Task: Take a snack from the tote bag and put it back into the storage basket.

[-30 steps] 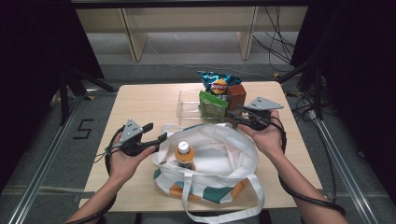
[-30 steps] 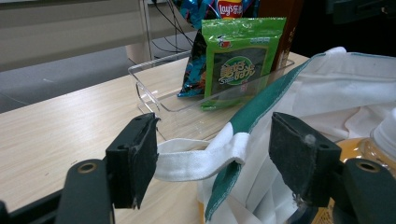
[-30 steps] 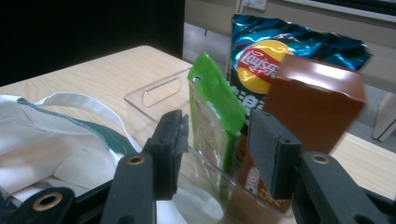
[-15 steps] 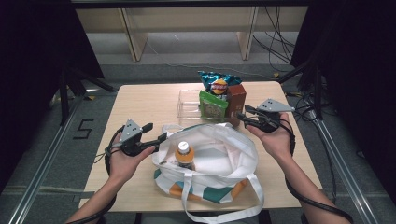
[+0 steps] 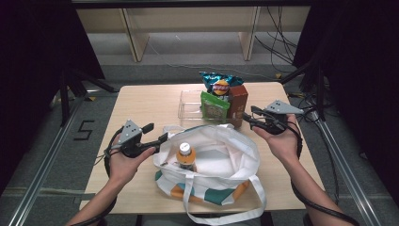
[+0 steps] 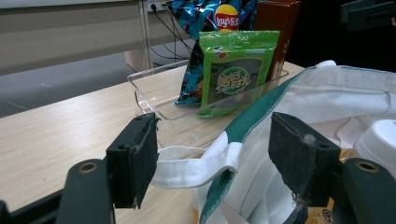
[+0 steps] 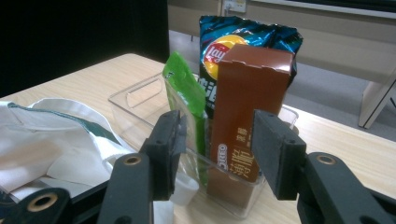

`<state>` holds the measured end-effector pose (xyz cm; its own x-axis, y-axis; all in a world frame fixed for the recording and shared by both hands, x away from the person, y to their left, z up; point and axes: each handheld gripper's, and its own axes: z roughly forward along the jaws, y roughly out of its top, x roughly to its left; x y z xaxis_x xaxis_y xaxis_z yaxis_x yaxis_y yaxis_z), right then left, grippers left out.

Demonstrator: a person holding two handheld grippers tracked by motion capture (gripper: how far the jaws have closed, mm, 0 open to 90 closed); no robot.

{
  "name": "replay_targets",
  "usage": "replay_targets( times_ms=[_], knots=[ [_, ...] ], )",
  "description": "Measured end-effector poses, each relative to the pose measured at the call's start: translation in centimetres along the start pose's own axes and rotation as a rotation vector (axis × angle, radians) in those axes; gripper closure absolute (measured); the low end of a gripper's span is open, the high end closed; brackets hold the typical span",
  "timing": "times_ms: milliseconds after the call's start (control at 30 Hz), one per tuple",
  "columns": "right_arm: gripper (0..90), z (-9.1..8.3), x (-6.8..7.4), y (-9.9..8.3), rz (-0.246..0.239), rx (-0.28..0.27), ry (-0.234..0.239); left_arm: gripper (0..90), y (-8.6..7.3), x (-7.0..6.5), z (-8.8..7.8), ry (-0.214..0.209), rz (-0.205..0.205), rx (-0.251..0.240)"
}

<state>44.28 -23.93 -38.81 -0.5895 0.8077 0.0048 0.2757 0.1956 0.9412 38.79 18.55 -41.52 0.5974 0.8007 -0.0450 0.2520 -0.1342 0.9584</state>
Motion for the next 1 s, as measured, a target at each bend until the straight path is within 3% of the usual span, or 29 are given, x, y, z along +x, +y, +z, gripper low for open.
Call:
replay_targets(
  times_ms=[233, 300, 333, 400, 500, 533, 567, 867, 900, 967, 1000],
  knots=[
    [53.2, -0.6, -0.4, -1.0, 0.023, 0.016, 0.006, 32.5, 0.2, -0.3, 0.0, 0.008, 0.003, -0.004],
    [53.0, -0.9, -0.5, -1.3, 0.01, 0.018, -0.009, 32.5, 0.2, -0.3, 0.0, 0.007, 0.003, -0.001],
    [52.9, -1.0, -0.5, -1.5, 0.028, 0.02, 0.005, 32.5, 0.2, -0.3, 0.0, 0.006, 0.004, 0.0],
    [52.9, -1.4, -0.6, -1.7, 0.026, 0.013, -0.019, 32.5, 0.2, -0.2, 0.0, 0.009, 0.001, -0.001],
    [52.8, -1.9, -0.8, -2.0, 0.035, 0.032, -0.014, 32.5, 0.2, -0.1, 0.0, 0.01, 0.0, 0.0],
    [52.9, -1.8, -0.8, -2.2, 0.041, 0.014, -0.024, 32.5, 0.1, -0.1, 0.0, 0.011, 0.003, 0.004],
    [52.8, -2.0, -0.8, -2.2, 0.057, 0.035, -0.017, 32.5, 0.1, -0.1, 0.1, 0.009, 0.001, 0.0],
    [52.2, -2.5, -1.1, -2.8, 0.045, 0.044, -0.011, 32.5, 0.0, 0.0, 0.1, 0.011, -0.014, 0.008],
    [52.1, -2.5, -0.9, -2.9, 0.069, 0.047, -0.006, 32.5, -0.1, 0.0, 0.1, 0.01, -0.017, 0.008],
    [52.1, -2.7, -1.1, -3.0, 0.035, 0.037, -0.025, 32.5, -0.1, 0.1, 0.0, 0.008, -0.017, 0.002],
    [52.1, -2.8, -1.0, -3.0, 0.054, 0.037, -0.019, 32.5, 0.0, 0.0, -0.1, 0.011, -0.018, 0.003]
  ],
)
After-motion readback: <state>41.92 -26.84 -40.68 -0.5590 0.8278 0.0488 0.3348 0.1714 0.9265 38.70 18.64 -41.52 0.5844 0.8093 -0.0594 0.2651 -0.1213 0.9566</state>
